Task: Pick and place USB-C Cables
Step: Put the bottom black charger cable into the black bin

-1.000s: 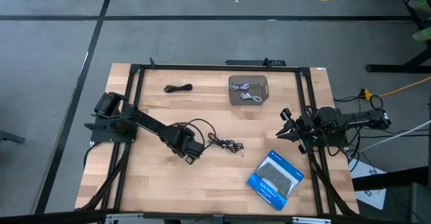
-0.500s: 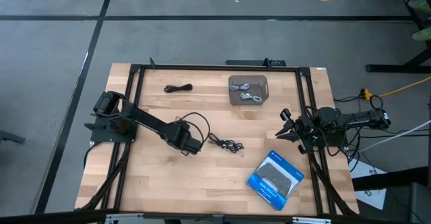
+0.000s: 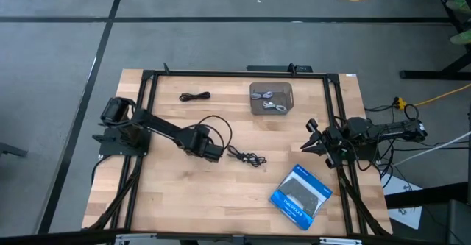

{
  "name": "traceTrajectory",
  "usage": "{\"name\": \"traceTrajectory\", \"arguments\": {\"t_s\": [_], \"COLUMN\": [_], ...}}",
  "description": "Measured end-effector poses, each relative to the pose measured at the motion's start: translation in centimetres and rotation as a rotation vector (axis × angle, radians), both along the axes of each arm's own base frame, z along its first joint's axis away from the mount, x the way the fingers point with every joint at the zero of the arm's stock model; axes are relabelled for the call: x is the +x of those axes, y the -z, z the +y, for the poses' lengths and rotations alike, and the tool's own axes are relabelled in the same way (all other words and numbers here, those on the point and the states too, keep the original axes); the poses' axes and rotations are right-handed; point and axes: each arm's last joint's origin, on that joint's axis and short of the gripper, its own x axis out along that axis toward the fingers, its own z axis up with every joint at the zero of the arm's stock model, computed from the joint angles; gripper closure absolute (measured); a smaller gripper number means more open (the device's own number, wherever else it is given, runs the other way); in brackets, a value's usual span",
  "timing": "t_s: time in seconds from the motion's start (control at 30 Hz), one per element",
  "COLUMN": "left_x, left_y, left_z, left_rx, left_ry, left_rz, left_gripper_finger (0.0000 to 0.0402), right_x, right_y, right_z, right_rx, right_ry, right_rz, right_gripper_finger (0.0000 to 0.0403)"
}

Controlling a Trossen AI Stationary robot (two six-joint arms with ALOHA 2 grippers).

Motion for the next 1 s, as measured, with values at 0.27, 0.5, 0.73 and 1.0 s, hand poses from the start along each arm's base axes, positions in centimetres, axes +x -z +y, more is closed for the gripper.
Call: {"name": "traceTrajectory", "arguments": {"t_s": [0.27,0.5,0.73,1.0], "left_x": [0.1,0.0,-0.3,0.2], "left_y": [0.0,0.0,0.1,2.2], "left_z": [1.5,2.1,2.6,2.6], "left_rx": [-0.002,0.000,-0.002,-0.060], "left_ry": [0.014,-0.010,-0.026,-0.029], "left_rz": [0.032,0.051,0.091,0.169], "left_gripper_finger": [0.0321,0.0321,0.0321,0.0321], "right_x": [0.0,0.0,0.0,0.0], "right_y": [0.0,0.1,0.1,0.1], "right_z": [0.0,0.0,0.0,0.0], "right_rx": [-0.001,-0.001,-0.002,-0.002], "right_ry": [0.000,0.000,0.000,0.000], "right_rz": [0.004,0.005,0.010,0.011], "right_gripper_finger": [0.0358,0.0358,0.0358,0.0358]}}
